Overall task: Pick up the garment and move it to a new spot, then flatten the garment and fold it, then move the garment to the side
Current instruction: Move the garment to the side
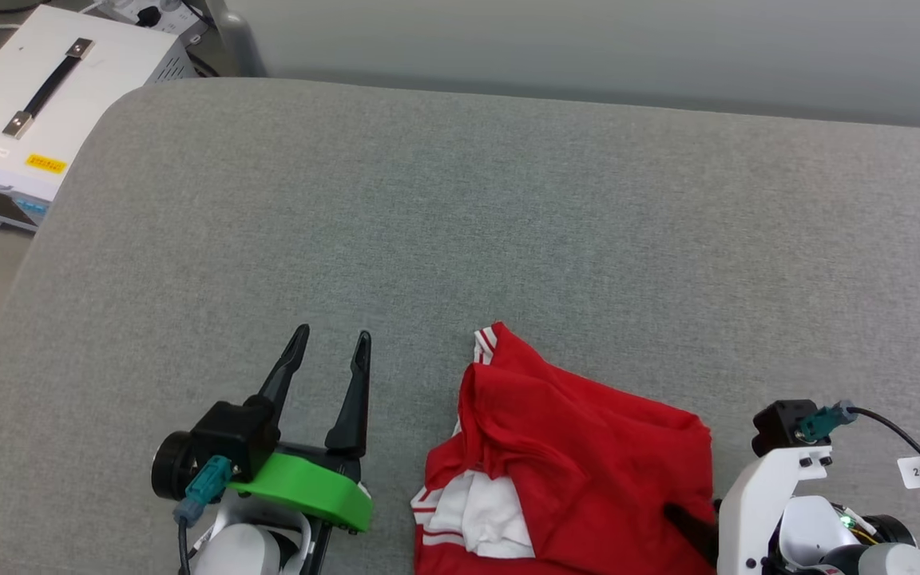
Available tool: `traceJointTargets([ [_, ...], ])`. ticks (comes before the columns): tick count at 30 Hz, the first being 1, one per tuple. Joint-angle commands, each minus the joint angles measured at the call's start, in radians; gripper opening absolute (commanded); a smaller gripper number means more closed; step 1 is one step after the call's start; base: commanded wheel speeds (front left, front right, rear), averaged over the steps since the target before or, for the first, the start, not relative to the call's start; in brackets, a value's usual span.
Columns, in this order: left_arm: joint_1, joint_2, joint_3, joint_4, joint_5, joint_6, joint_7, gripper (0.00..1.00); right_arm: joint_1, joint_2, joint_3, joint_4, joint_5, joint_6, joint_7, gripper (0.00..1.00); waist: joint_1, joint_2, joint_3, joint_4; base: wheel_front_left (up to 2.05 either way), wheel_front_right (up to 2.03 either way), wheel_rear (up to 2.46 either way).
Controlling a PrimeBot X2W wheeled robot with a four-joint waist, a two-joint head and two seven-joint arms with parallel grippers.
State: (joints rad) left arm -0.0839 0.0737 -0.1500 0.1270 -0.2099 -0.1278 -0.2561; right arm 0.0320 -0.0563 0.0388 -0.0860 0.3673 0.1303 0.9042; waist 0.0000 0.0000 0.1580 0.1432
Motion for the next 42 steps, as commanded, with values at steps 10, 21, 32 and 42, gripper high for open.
traceJointTargets([
  [10, -0.024, 0.004, -0.003, 0.011, 0.006, -0.003, -0.006, 1.0, -0.023, 0.006, 0.056, 0.131, 0.02, 0.0, -0.032, 0.29, 0.0, 0.0, 0.027, 0.056, 0.0, 0.0, 0.0],
  [21, -0.002, 0.006, 0.0, 0.015, 0.011, -0.003, -0.006, 1.0, -0.064, -0.071, 0.097, 0.131, -0.048, 0.0, -0.181, 0.0, 0.0, 0.0, -0.032, 0.022, 0.0, 0.0, 0.0],
  [32, 0.013, 0.001, -0.046, -0.002, 0.009, -0.003, -0.006, 1.0, -0.146, -0.397, 0.246, -0.004, -0.109, 0.0, -0.232, 0.0, 0.0, 0.0, -0.051, -0.101, 0.0, 0.0, 0.0],
  [42, -0.022, 0.001, -0.151, -0.011, 0.015, -0.003, -0.006, 1.0, -0.238, -0.701, 0.342, -0.016, -0.063, 0.0, -0.244, 0.0, 0.0, 0.0, 0.017, -0.234, 0.0, 0.0, 0.0],
])
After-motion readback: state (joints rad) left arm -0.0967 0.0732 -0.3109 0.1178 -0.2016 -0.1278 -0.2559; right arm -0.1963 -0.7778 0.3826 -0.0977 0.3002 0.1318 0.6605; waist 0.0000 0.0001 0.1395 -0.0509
